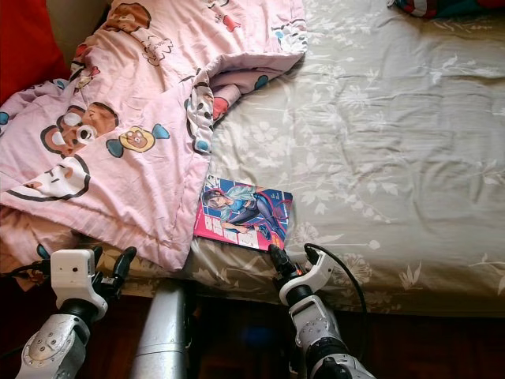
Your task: Clean up the room
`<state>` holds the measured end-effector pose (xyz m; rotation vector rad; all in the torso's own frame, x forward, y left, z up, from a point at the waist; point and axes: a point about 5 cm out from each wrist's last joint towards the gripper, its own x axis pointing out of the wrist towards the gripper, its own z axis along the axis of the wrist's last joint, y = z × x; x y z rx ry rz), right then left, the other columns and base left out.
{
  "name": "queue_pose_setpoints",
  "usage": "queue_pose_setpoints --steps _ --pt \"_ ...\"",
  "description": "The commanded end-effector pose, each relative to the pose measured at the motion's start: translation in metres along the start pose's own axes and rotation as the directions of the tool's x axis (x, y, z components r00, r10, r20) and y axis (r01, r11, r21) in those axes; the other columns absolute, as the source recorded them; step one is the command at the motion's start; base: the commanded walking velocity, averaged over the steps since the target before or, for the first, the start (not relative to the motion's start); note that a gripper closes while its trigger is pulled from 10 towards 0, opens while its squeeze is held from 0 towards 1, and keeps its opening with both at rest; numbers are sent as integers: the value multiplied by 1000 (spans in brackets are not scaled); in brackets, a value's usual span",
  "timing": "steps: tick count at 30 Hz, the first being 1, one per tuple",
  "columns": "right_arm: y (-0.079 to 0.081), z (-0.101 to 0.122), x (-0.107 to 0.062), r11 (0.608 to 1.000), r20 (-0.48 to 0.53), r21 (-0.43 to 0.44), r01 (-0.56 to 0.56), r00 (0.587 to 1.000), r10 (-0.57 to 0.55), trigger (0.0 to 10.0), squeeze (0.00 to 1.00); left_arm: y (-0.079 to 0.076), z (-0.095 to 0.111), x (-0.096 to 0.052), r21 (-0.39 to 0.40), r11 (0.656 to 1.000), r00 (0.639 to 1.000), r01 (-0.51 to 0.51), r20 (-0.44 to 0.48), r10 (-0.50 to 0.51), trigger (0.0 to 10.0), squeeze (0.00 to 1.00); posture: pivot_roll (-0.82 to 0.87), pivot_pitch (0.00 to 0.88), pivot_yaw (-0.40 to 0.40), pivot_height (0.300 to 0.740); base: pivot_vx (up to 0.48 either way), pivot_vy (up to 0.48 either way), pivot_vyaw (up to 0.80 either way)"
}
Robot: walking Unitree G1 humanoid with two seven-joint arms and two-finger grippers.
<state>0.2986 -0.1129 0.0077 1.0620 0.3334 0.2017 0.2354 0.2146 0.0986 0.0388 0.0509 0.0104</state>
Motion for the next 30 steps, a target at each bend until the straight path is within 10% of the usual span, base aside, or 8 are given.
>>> queue_pose_setpoints --steps 1,9,20,22,30 --pt "-12 -8 -8 996 -16 1 92 996 -92 0 0 3 -9 -3 22 1000 999 -11 -34 12 10000 0 255 308 26 571 0 0 0" --pt "-11 14 -7 992 106 -70 103 990 -96 0 0 0 -10 11 10 1000 1000 -18 -16 19 10000 0 214 272 3 571 0 0 0" --pt "3 54 -15 903 319 -399 162 947 -29 0 0 -4 -6 30 -22 999 999 -28 36 29 10000 0 133 163 -33 571 0 0 0" --pt "8 61 -17 878 340 -450 163 941 0 10000 0 -4 -4 33 -27 999 998 -29 47 31 10000 0 122 144 -36 571 0 0 0" --pt "23 81 -20 704 353 -679 209 933 63 10000 0 -3 -1 44 -44 998 996 -37 74 40 10000 0 78 90 -51 571 0 0 0"
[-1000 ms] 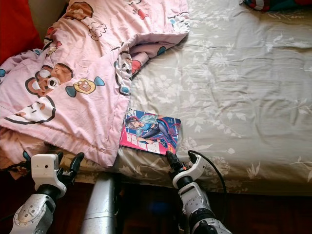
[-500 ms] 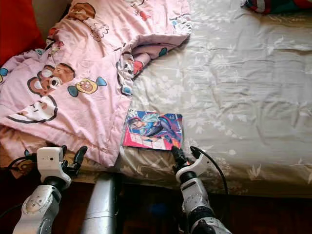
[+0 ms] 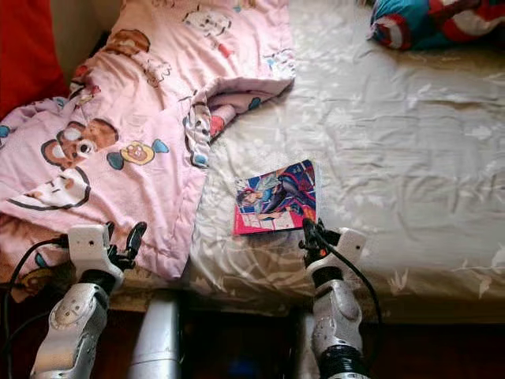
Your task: Clean up the room
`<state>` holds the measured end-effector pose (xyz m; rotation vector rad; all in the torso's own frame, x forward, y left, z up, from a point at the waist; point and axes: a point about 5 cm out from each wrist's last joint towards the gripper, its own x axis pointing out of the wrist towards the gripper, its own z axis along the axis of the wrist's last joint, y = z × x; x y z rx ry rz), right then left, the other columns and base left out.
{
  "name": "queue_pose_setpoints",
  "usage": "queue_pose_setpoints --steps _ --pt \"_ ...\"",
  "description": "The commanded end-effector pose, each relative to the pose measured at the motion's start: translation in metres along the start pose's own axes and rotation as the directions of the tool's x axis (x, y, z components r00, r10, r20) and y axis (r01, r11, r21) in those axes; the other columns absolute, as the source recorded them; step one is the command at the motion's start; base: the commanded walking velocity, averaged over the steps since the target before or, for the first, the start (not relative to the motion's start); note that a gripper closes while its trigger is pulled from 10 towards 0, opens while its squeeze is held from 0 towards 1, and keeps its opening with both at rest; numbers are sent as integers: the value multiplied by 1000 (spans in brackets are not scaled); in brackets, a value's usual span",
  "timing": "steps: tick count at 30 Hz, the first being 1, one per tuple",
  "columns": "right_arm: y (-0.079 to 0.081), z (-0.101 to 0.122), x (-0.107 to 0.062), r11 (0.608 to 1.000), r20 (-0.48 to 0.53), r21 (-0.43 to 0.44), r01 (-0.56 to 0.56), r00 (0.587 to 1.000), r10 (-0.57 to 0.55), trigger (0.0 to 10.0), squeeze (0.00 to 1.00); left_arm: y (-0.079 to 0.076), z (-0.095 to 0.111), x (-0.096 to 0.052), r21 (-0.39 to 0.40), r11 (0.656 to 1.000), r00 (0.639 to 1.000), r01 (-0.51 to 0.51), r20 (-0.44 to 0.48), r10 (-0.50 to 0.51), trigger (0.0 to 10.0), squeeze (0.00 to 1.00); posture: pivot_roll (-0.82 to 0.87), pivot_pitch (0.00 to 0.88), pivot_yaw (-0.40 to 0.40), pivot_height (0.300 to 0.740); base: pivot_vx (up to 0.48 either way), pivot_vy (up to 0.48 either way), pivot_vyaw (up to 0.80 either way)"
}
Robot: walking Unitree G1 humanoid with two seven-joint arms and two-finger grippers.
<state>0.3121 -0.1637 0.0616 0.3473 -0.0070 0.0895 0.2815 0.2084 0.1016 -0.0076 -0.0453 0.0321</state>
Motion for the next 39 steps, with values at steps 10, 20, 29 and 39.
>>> queue_pose_setpoints --steps 10,20,29,39 --pt "-4 23 -3 979 82 -199 42 996 -26 10000 0 1 -11 -2 -2 1000 1000 -18 -22 18 10000 0 61 66 -58 591 0 0 0" --pt "-1 22 -6 967 56 -251 41 998 -27 10000 0 -7 -13 4 -19 1000 1000 3 -17 -4 10000 0 44 54 -67 651 0 0 0" --pt "0 19 -6 965 39 -257 44 999 -35 10000 0 -6 -15 2 -30 1000 1000 4 -21 -5 10000 0 50 41 -63 706 0 0 0" --pt "-2 18 -8 964 32 -258 57 998 -50 10000 0 -7 -17 4 -34 999 1000 18 -23 -19 10000 0 42 12 -58 740 0 0 0"
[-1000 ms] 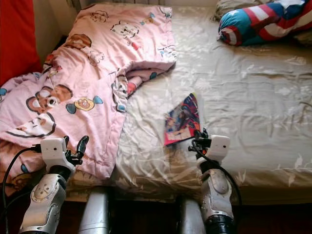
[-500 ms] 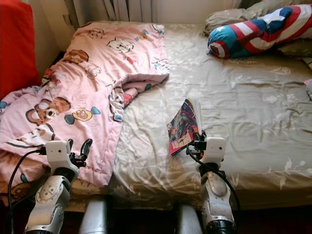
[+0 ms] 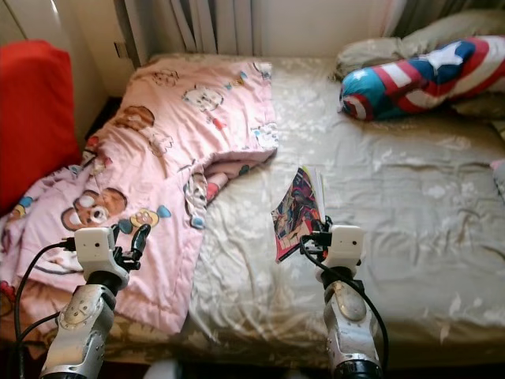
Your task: Clean up the room
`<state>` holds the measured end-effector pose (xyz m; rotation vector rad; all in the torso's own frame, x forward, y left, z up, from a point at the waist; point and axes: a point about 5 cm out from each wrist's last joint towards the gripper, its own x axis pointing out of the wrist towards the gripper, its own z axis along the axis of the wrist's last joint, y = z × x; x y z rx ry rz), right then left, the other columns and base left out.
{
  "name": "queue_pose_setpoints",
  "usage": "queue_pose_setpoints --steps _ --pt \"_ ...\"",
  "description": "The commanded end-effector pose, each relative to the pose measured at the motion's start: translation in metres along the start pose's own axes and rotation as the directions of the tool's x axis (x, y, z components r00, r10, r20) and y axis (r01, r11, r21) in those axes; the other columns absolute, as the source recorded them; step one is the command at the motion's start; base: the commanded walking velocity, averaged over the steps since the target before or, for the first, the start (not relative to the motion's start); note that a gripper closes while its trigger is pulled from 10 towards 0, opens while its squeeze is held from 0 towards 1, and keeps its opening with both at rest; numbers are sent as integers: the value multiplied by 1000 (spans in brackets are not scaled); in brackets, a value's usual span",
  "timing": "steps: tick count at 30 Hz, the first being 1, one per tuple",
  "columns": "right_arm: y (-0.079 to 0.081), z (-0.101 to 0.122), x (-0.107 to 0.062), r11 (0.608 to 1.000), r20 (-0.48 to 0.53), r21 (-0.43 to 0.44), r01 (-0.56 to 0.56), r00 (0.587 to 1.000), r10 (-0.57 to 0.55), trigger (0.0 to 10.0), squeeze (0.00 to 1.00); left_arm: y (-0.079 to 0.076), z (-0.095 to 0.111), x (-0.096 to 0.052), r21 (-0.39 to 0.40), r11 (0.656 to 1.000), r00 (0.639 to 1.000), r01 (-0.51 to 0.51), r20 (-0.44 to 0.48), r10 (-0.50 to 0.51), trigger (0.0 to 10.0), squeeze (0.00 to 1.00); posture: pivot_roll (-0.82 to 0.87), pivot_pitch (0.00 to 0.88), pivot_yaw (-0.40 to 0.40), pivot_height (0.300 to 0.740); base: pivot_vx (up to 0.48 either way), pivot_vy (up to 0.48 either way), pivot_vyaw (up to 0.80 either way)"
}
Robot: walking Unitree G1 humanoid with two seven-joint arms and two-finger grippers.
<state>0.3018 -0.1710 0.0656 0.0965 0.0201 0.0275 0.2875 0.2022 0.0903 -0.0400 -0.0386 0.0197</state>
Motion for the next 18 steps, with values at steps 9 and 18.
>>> queue_pose_setpoints --steps 9,18 --pt "0 12 4 1000 40 -16 -3 999 3 10000 0 -5 -6 0 -14 1000 1000 24 -17 -24 10000 0 43 17 -70 740 0 0 0" --pt "2 13 5 1000 44 -22 4 999 -3 10000 0 -3 -6 -1 -21 1000 1000 19 -7 -19 10000 0 45 28 -72 740 0 0 0"
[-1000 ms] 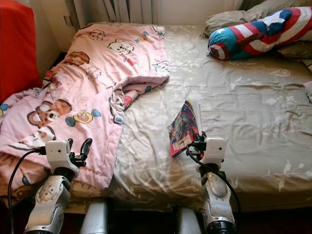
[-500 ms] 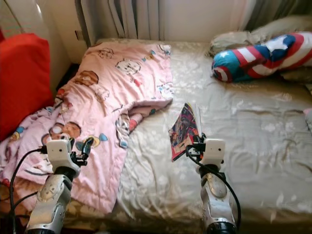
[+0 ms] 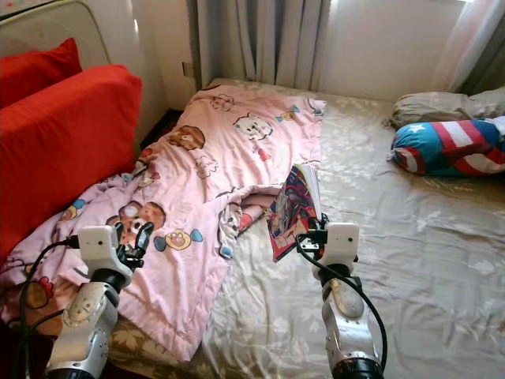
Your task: Clean up the room
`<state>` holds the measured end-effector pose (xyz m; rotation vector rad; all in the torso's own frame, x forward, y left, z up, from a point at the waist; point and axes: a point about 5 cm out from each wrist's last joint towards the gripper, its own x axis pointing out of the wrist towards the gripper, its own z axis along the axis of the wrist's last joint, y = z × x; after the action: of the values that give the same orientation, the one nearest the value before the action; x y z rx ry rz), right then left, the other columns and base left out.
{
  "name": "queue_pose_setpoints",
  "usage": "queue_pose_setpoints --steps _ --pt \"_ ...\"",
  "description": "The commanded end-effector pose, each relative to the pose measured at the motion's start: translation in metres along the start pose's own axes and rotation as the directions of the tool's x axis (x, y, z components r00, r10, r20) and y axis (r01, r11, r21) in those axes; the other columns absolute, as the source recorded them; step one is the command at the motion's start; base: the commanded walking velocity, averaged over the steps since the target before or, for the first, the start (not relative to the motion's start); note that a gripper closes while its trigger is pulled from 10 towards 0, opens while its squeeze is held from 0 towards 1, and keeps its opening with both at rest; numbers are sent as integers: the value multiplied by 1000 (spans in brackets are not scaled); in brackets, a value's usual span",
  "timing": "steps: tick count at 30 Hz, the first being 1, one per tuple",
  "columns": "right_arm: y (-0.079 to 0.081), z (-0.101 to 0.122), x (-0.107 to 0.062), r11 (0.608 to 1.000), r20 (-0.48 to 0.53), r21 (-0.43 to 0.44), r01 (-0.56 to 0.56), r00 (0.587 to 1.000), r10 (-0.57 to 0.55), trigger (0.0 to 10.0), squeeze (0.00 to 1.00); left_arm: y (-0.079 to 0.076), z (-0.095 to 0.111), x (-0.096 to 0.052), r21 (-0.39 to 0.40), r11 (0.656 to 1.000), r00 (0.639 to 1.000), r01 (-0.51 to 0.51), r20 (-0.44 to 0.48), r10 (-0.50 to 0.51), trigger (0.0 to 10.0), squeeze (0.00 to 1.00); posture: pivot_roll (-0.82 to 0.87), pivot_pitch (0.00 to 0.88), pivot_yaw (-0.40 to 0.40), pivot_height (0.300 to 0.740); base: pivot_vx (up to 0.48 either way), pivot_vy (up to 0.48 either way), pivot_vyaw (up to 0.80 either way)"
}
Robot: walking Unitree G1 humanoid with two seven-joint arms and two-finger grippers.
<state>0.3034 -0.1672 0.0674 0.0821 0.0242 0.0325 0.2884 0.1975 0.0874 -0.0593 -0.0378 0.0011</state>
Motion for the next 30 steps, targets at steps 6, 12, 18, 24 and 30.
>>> queue_pose_setpoints --steps 6,12,18,24,30 --pt "-3 11 2 999 48 -12 33 998 -32 10000 0 3 -2 -2 7 1000 1000 9 -5 -9 10000 0 45 40 -67 740 0 0 0" --pt "-5 10 0 999 48 -11 52 997 -52 10000 0 3 0 -2 15 1000 1000 23 0 -23 10000 0 44 48 -62 740 0 0 0" --pt "-5 11 1 998 52 -9 57 997 -57 10000 0 1 0 -2 21 999 999 32 2 -32 10000 0 46 49 -61 740 0 -81 0" --pt "-5 11 2 998 55 -5 58 997 -58 10000 0 1 1 -2 22 999 1000 31 5 -31 10000 0 48 50 -62 740 0 -244 0" --pt "-5 12 2 998 57 -2 62 996 -62 10000 0 1 1 -2 26 999 1000 28 7 -28 10000 0 49 51 -62 740 0 -244 0"
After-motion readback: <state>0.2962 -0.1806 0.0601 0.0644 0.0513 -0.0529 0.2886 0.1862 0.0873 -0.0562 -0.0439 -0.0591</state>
